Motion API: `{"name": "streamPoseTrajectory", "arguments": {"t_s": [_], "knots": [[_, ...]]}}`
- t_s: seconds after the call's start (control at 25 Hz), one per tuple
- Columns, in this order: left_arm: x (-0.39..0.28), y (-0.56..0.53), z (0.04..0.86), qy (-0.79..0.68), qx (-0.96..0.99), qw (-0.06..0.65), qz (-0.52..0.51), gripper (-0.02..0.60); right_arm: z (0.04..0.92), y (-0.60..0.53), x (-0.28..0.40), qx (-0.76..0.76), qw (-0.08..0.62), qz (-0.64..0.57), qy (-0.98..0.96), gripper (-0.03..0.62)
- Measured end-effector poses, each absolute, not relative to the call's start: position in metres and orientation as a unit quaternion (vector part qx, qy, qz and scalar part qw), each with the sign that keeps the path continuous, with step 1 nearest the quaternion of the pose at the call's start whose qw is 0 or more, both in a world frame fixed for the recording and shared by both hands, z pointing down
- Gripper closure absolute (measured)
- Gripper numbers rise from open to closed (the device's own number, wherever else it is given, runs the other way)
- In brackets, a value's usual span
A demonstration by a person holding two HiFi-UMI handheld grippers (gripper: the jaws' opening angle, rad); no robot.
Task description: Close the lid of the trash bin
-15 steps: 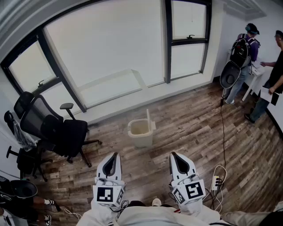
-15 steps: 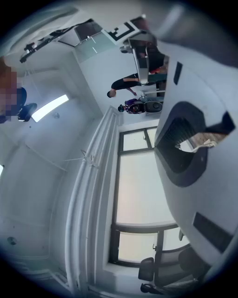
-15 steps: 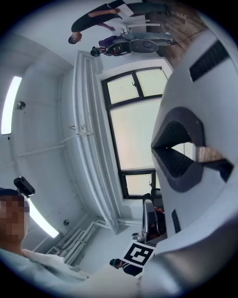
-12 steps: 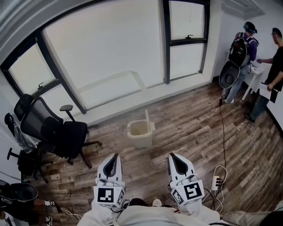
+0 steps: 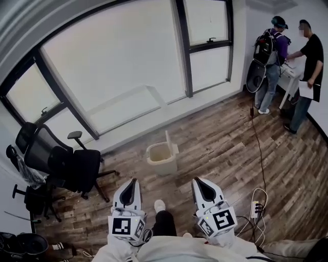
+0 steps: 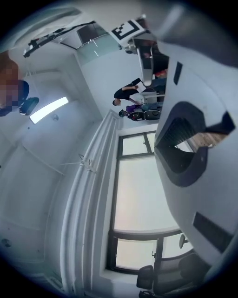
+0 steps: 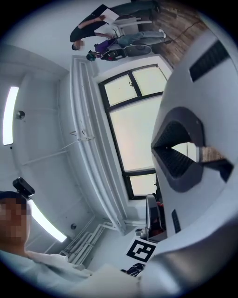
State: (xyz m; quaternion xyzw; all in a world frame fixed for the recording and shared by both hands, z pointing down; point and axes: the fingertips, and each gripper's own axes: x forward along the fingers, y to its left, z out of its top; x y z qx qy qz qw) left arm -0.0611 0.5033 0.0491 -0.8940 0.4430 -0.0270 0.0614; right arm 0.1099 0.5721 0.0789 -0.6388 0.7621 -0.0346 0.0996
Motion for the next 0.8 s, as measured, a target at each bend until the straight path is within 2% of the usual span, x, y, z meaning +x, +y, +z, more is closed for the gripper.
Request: {"name": "streamPoseTrajectory", "arguments": {"t_s": [0.44,0.8], "knots": [[-0.037,0.407,0.073,0.419,-0.906,0.047,-0.028,0.574,0.092,0.487,0.123,-0.657,0.076,-0.038,0.749,0.571],[-0.05,0.236,0.081,0.4,-0.913,0.056,-0.048,0.574,0.106,0.326,0.113,-0.681,0.059,-0.058,0.728,0.571]]}}
